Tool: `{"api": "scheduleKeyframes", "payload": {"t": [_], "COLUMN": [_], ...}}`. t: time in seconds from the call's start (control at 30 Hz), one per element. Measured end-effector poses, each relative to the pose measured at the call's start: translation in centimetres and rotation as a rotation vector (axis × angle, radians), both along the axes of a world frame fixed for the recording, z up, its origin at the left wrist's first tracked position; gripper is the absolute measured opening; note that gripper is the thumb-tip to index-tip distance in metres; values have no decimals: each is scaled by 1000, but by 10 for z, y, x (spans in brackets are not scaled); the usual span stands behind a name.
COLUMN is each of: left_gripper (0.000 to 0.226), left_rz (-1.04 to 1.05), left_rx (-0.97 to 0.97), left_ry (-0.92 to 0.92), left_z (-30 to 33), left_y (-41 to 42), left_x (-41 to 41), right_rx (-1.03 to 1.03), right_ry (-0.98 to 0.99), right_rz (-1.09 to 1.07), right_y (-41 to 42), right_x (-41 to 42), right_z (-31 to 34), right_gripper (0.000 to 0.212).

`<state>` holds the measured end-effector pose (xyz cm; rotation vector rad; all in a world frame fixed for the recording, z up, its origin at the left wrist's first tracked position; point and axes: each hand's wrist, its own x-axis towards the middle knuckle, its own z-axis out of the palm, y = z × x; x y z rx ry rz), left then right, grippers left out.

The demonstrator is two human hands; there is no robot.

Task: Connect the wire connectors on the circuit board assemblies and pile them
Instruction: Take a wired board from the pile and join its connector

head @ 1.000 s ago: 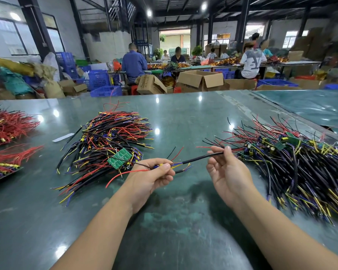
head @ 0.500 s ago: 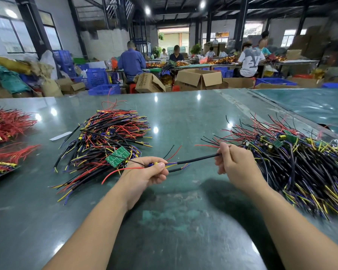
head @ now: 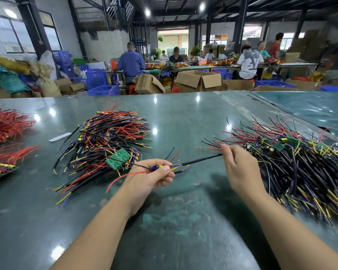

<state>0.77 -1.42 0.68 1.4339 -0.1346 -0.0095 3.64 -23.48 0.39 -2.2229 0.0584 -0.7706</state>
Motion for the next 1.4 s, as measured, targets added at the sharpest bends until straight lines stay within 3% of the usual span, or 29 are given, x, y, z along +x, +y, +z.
{"api": "scheduleKeyframes", "payload": {"t": [0.1,0.2,0.3,0.4,0.5,0.73,0.9,1.03,1.17,1.23,1.3,1.4], "left_gripper": [13,13,12,23,49,52,50,47,46,45,43,39], "left_rz": [24,10,-45,-86,-48,235,405,379,359,361,370,397], "left_rx": [8,41,10,-54,-92,-149,-468,-450,-444,-448,-453,-460], "left_ry": [-11,-28,-43,12,109,11,-47,-53,-54,-44,-37,-15], "left_z": [0,-2,-3,0,5,8,13,9,5,4,4,5], "left_y": [0,0,-3,-5,-4,13,32,31,31,32,32,33], "left_x": [3,3,2,1,6,14,19,21,23,23,22,22], "right_rx": [-84,-344,-530,-526,-538,-424,-203,-63,-66,-142,-235,-223], "right_ry": [-237,-445,-197,39,30,-10,-47,-65,-187,-88,133,318], "right_rz": [-149,139,463,517,483,449,347,254,-124,-304,-430,-569], "right_y": [5,21,39,44,34,14,4,8,-10,-29,-47,-63], "right_x": [-10,-24,-32,-28,-24,-19,-17,-18,-21,-21,-21,-24], "right_z": [8,11,2,-5,-4,3,4,15,36,42,43,43], "right_gripper": [57,54,44,47,50,45,38,38,40,37,29,25]}}
